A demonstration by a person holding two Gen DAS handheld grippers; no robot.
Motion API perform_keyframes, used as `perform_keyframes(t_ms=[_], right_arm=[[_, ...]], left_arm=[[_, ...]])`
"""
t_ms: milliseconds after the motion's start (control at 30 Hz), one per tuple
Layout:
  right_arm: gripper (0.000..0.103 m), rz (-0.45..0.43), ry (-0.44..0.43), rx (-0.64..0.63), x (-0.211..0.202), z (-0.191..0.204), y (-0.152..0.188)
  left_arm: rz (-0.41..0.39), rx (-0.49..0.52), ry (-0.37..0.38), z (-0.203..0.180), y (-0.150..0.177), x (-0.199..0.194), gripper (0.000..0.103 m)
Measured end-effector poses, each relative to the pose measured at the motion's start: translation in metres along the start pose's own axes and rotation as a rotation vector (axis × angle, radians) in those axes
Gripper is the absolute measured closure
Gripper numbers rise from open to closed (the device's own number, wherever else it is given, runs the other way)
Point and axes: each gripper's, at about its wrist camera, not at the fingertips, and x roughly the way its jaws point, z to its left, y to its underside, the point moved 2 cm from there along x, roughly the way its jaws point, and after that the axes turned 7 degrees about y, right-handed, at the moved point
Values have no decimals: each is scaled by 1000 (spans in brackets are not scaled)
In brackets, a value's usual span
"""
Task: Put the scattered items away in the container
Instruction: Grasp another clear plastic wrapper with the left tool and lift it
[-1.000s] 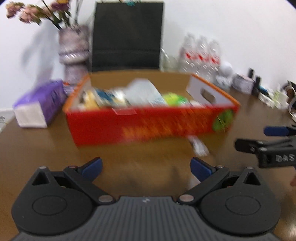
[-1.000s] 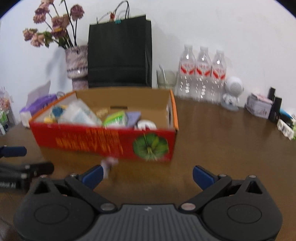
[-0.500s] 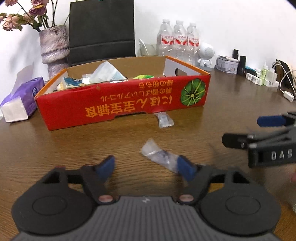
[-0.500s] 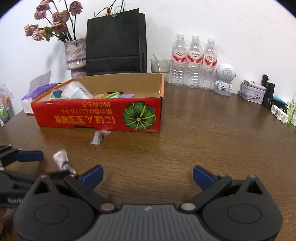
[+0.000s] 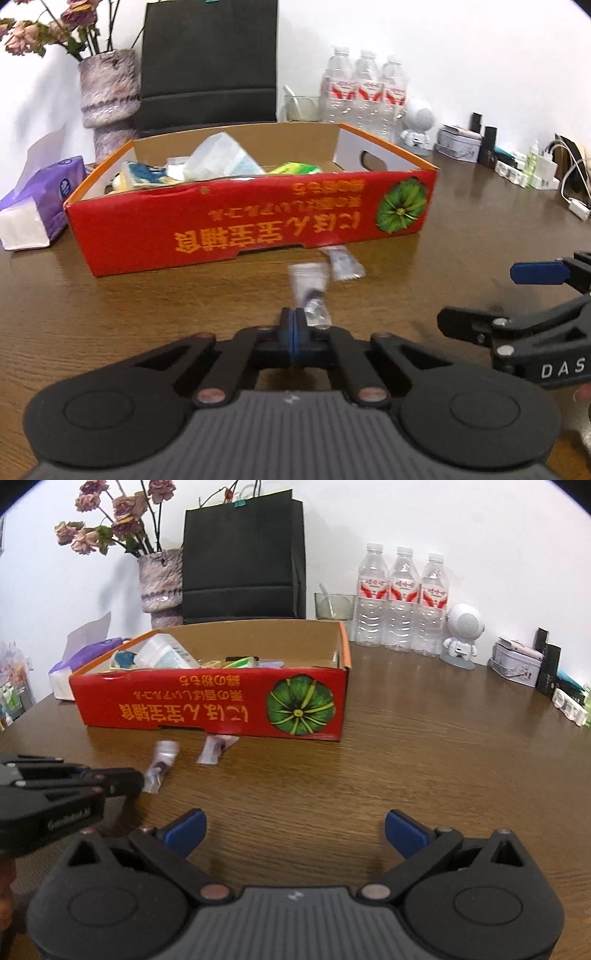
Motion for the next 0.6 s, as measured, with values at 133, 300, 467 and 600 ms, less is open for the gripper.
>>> perform_keyframes(t_ms=[133, 300, 467, 600], right_arm=[[0, -2, -6, -8, 9, 9, -9], [0, -4, 26, -7, 17, 8, -14], [0, 5, 56, 15, 17, -7, -12], [0, 10, 64, 13, 15, -11, -11]], left_arm=[[8, -68, 63, 15, -6, -1, 99], [-10, -9, 120, 1, -13, -1, 58], [37, 59, 89, -17, -18, 19, 78], [3, 35, 89, -13, -19, 18, 91]])
